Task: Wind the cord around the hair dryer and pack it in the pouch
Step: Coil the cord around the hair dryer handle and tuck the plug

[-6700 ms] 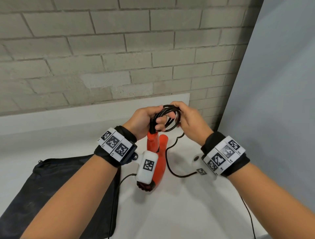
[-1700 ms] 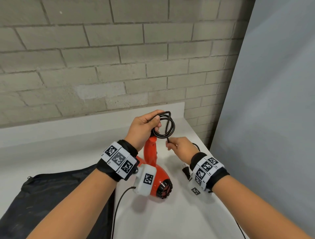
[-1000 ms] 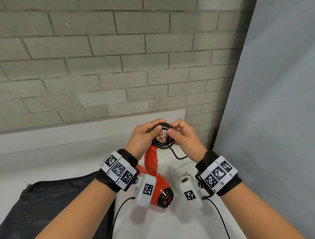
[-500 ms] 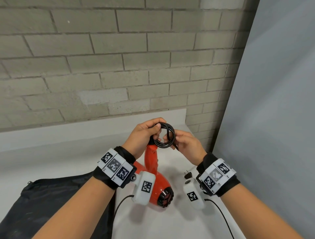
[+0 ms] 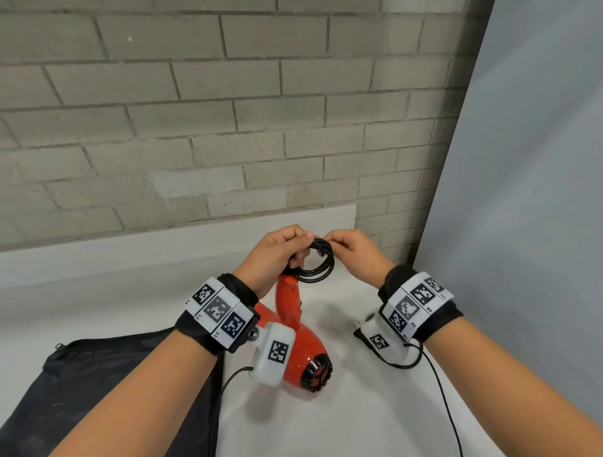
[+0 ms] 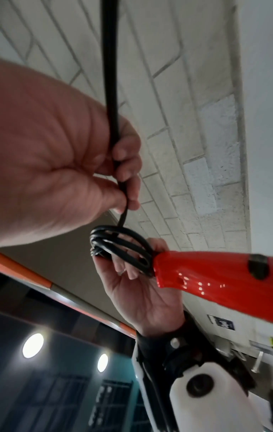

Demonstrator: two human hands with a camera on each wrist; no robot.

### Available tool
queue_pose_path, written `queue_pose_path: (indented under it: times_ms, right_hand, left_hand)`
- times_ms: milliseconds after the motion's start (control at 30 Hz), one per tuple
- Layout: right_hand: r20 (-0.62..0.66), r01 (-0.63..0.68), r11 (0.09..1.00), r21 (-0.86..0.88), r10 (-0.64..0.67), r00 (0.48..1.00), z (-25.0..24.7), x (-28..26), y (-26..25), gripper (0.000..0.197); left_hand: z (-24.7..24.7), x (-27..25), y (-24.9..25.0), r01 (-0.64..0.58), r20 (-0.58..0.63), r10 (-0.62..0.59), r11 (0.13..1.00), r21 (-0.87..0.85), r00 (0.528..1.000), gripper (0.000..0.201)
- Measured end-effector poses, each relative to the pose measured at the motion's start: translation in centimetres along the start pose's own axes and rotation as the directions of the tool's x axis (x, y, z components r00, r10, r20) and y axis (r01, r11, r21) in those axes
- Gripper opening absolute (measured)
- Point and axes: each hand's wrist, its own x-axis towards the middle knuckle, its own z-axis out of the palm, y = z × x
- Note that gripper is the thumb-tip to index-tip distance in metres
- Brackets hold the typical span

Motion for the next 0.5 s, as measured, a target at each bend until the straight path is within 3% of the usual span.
queue_pose_path:
  times_ms: [100,267,433,500]
  right_hand:
    - [-0.038,0.043,0.985,-0.164,-0.050,0.998,-0.9,0.7,-1.4,0.018]
    - [-0.088,0.053,0.944,-0.325,-0.086,0.992,-1.5,0.7,-4.4,0.020]
    - [-0.179,0.073,0.937,-0.342,-0.141,0.974,-1.2,-0.1,-6.2,0.021]
    - [-0.134,0.053,0.933,-0.355,-0.107,0.985,-1.6,-0.1,-6.3,0.021]
  left_hand:
    - [0.0,0.0,0.2,-0.002,0.019,0.001,1.000,0.028,1.000,0.026]
    - [-0.1,0.1,0.2,-0.006,0.026,0.005,0.999,0.050,1.000,0.028]
    - [-0.4,0.1,-0.1,-0.021,0.025,0.020,0.998,0.052,0.999,0.027]
    - [-0.7,0.0,-0.3,-0.041,0.026,0.040,0.998,0.040,0.999,0.027]
